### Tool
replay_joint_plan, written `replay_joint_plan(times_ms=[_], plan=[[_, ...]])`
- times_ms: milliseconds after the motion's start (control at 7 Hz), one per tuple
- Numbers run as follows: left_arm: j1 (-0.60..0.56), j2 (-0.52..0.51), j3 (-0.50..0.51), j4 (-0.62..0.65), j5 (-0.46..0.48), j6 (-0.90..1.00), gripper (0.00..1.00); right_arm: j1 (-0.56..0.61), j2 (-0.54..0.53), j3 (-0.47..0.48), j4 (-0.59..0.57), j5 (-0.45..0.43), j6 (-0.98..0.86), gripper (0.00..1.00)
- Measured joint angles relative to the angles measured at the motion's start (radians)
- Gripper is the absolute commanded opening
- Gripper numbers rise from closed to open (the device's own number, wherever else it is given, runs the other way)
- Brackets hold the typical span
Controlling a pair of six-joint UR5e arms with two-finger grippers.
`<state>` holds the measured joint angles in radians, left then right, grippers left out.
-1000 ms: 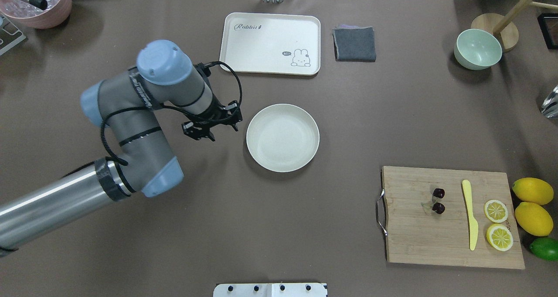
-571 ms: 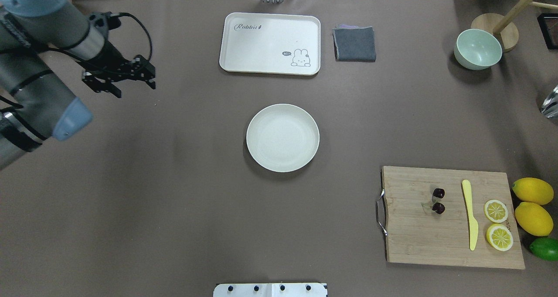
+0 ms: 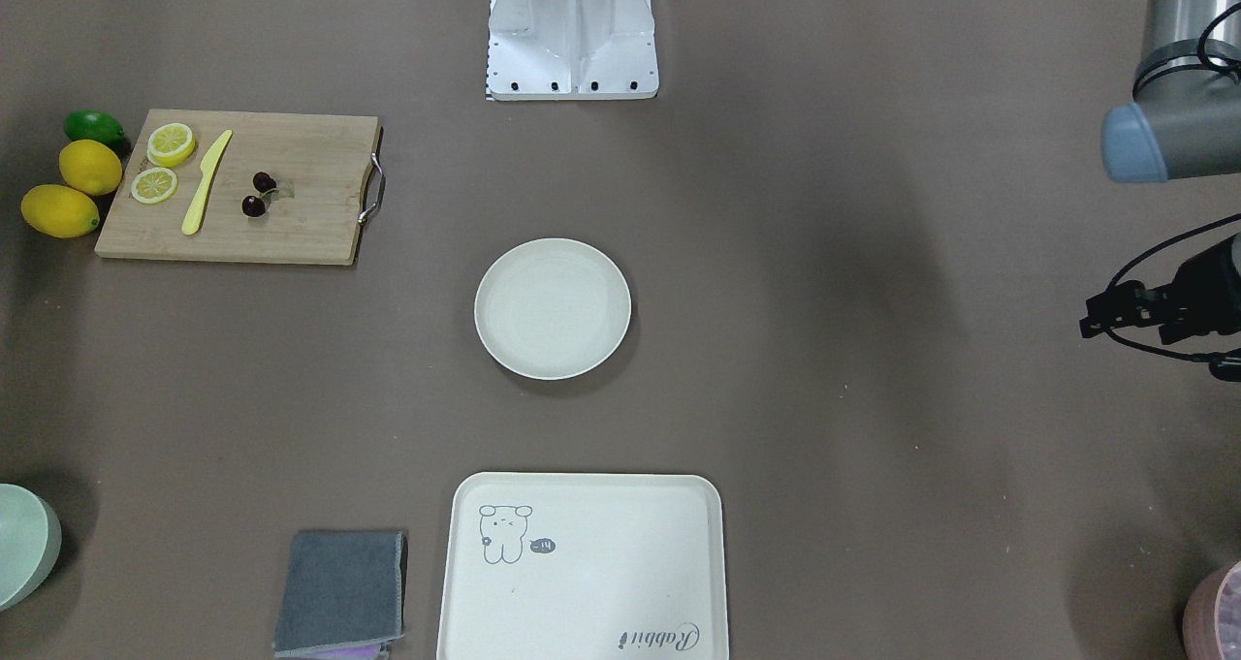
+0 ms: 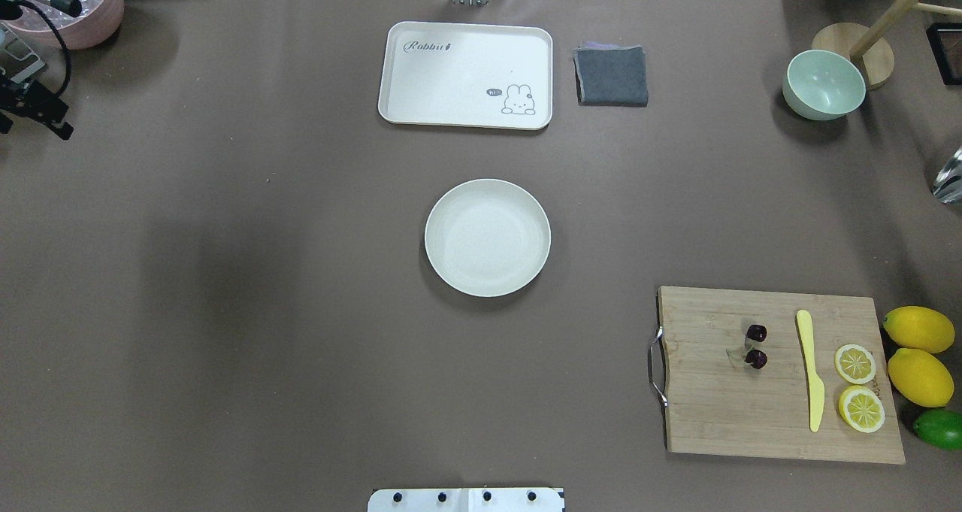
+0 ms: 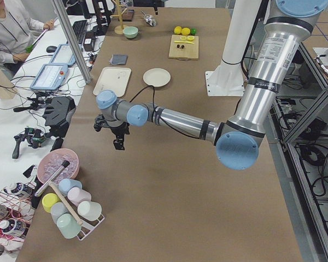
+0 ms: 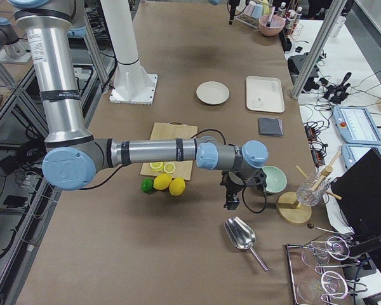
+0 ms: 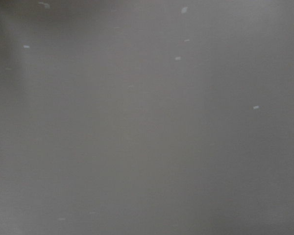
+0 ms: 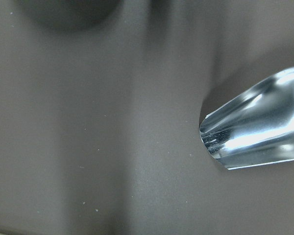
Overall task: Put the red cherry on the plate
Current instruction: 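Release the bowl and draw the left arm back to rest, then move the right gripper over the dark red cherries on the cutting board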
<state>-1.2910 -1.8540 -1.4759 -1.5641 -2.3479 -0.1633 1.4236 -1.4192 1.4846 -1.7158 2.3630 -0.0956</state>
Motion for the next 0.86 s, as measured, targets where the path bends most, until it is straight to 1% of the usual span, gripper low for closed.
replay_joint_plan(times_ms=[286,429,714,857], plan=[[-0.12,0.064,0.093,0.034,-0.001,0.275,0.98,0.0,-0.003,0.004,-0.002,0.005,0.002,1.0],[-0.156,0.074,0.135,0.039,0.0,0.339,0.98,0.0,-0.006,0.012,-0.007,0.006,0.005,1.0],[-0.18,0.085,0.157,0.045,0.0,0.369,0.98,-0.001,-0.012,0.049,-0.043,0.01,0.035,0.99],[-0.182,0.088,0.157,0.045,0.0,0.368,0.98,-0.015,-0.01,0.122,-0.098,0.025,0.106,0.98]])
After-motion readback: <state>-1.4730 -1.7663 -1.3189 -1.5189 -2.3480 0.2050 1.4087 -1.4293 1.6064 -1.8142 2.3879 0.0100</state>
